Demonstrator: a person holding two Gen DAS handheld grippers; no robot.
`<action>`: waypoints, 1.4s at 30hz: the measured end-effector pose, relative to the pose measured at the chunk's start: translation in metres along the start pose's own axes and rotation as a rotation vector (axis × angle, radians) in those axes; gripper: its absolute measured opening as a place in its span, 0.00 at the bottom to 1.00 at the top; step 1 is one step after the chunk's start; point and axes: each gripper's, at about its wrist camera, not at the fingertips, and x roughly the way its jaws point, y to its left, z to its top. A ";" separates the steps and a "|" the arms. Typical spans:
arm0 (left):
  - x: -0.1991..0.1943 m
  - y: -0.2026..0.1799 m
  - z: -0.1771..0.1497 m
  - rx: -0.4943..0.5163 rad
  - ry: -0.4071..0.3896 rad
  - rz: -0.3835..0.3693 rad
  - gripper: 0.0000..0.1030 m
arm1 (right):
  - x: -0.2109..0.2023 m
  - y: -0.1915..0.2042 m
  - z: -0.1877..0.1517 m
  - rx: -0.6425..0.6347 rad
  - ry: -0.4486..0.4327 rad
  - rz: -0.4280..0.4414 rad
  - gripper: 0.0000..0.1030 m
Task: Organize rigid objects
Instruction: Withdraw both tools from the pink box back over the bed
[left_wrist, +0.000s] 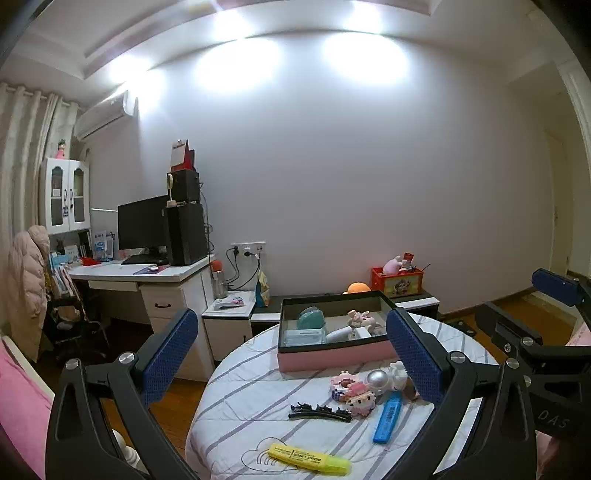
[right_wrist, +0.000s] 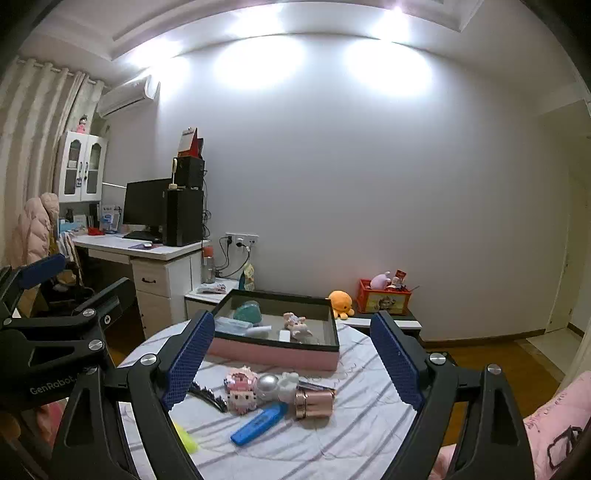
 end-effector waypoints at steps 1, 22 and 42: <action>-0.001 -0.001 -0.001 0.005 -0.002 0.001 1.00 | -0.003 0.001 -0.001 0.000 -0.006 -0.004 0.85; 0.040 -0.001 -0.056 -0.041 0.225 -0.085 1.00 | 0.021 -0.009 -0.049 0.051 0.169 0.027 0.85; 0.157 -0.031 -0.116 0.023 0.541 -0.113 1.00 | 0.159 -0.058 -0.126 0.113 0.524 0.007 0.85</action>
